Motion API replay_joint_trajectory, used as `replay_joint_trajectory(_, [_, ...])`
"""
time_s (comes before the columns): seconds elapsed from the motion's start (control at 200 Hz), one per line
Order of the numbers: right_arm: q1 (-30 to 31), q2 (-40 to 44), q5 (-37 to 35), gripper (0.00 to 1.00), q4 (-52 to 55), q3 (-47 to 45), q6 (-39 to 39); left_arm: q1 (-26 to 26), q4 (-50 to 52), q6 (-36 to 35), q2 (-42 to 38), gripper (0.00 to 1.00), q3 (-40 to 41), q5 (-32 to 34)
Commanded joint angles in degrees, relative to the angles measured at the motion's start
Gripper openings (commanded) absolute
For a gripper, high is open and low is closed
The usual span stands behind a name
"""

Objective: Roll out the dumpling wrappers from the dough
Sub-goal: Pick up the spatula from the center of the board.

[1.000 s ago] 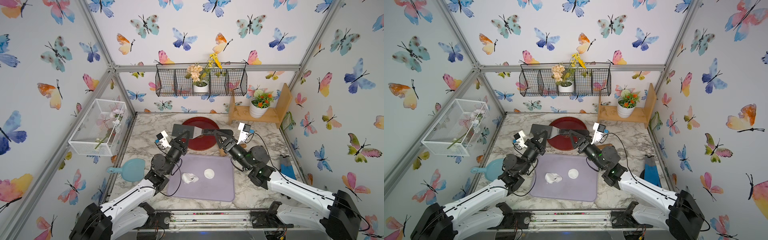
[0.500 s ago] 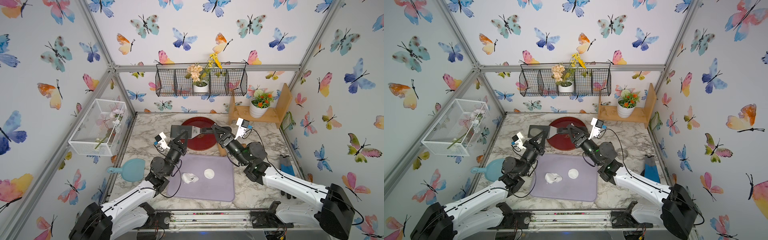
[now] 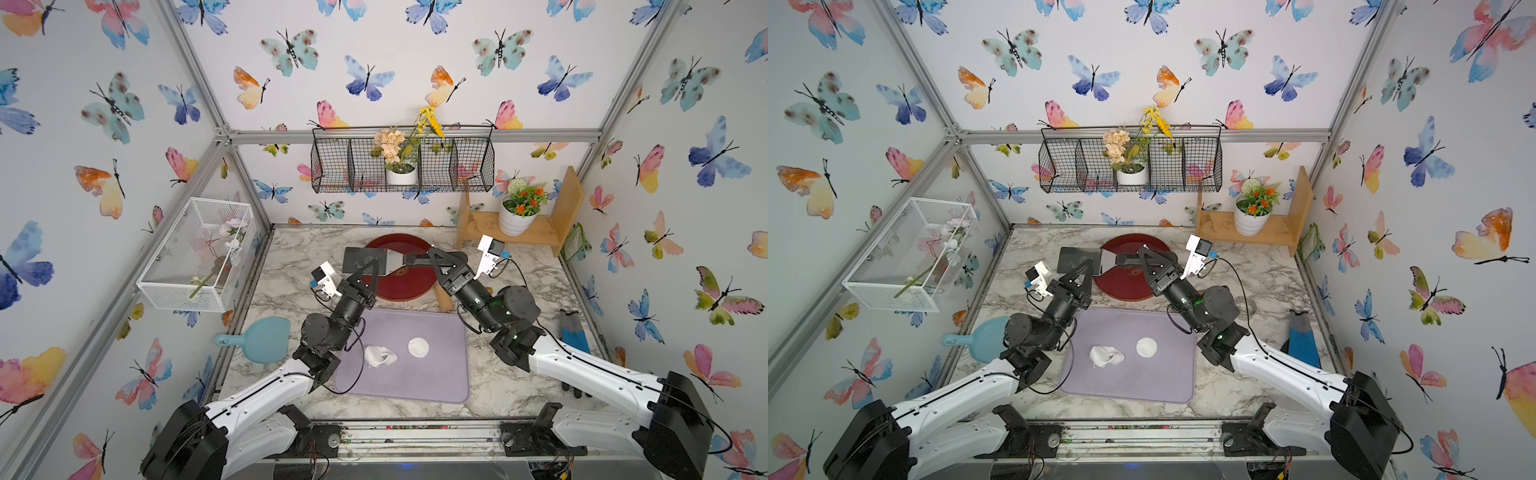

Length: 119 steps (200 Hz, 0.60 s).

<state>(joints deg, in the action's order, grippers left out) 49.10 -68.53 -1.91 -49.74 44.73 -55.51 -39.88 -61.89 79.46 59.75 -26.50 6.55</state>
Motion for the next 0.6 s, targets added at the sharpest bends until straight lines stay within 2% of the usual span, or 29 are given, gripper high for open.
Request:
replay_joint_trajectory(0.0, [-0.03,1.25,-1.50,0.06,0.34,-0.24,3.65,-0.57,-0.30,-3.10,0.37,0.04,-1.66,-5.07])
replay_joint_trajectory(0.025, [-0.05,1.44,-1.70,0.04,0.48,-0.32,3.65,-0.64,-0.25,-3.56,0.43,0.14,-1.79,-5.42])
replay_joint_trajectory(0.065, [-0.06,1.84,-1.84,0.02,0.28,-0.64,3.65,-0.64,-0.07,-4.40,0.54,0.37,-2.02,-6.02])
replay_joint_trajectory(0.13, [-0.06,2.47,-2.30,0.02,-1.02,-1.73,3.31,-0.58,1.34,-5.17,0.63,0.63,-2.23,-6.74])
replay_joint_trajectory(0.17, [-0.05,2.87,-2.47,0.02,-3.04,-2.75,3.38,-0.61,2.21,-5.21,0.63,0.73,-2.03,-6.95])
replay_joint_trajectory(0.36, [-0.06,5.81,-4.71,0.02,-5.35,-7.18,5.38,-0.51,5.43,-4.13,-1.14,1.00,1.64,-6.54])
replay_joint_trajectory(0.43, [-0.06,7.98,-6.80,0.02,-4.73,-9.51,7.22,-0.42,10.02,-4.92,-3.36,0.99,3.19,-6.02])
replay_joint_trajectory(0.591, [-0.15,14.84,-10.80,0.02,4.00,-12.95,11.86,0.11,25.84,-8.16,-10.66,0.99,5.35,-4.88])
